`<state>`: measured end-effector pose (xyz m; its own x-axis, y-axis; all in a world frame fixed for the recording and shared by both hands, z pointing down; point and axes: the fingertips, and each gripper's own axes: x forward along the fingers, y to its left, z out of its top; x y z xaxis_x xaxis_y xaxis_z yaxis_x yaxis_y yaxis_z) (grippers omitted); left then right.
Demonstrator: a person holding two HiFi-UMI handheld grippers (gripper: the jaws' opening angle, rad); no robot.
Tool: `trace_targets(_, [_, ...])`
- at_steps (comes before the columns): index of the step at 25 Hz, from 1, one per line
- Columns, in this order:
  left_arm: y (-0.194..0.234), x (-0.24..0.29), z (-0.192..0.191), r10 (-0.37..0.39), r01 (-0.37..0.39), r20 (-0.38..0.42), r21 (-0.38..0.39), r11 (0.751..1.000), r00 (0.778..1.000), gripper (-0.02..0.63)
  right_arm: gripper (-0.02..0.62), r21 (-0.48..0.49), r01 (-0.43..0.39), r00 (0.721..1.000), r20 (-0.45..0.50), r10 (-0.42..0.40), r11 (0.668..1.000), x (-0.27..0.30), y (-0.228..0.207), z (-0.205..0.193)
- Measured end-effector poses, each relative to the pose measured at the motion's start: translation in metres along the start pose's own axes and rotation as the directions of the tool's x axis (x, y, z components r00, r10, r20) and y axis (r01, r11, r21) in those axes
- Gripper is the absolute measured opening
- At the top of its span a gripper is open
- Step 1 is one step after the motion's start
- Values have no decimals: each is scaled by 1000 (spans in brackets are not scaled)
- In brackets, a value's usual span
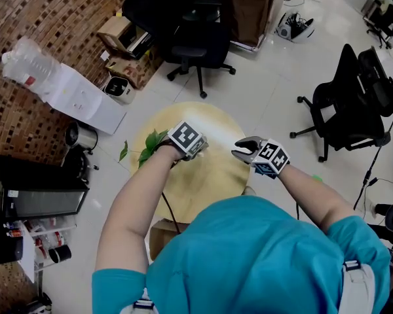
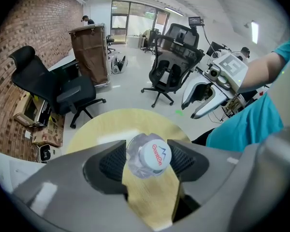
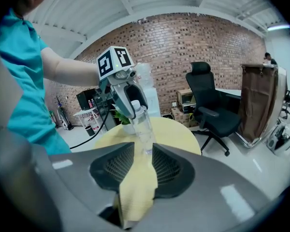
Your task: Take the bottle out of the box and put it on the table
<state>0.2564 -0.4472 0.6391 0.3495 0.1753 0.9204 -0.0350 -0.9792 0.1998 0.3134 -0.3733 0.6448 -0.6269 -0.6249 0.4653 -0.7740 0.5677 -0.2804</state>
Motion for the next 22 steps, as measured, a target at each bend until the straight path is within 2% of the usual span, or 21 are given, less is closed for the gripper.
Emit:
trace_targets(1, [5,2,6,11,-12,24,22,1000,1000,272,117,2,0,1000,-2,0,1000,0,-1,0])
trace_targets(4, [6,1,5,-4,3,29,38,999,1000,275,117,4,0,1000,-5,0,1000,-1,-5,0])
trace_targets(8, [12,0,1,-5,5,70,-10,1000,998,279,117,13,-8,1000,-13,8,1000,-1,-7,-3])
trace_targets(12, [19,0,4,55,-46,150,-63,997,987,281,117,5,-15,1000,-14,15,1000,-4,-4,-11])
trace_targets(18, [22,2,6,121,-104,216,-87,991,969,291,117,-8,-26,999,-29,26,1000,-5,-1,-13])
trace_targets(22, [17,-9,3,144,-120,273,-105,987,951,334,117,-17,-12,1000,-20,12,1000,-6,3,-1])
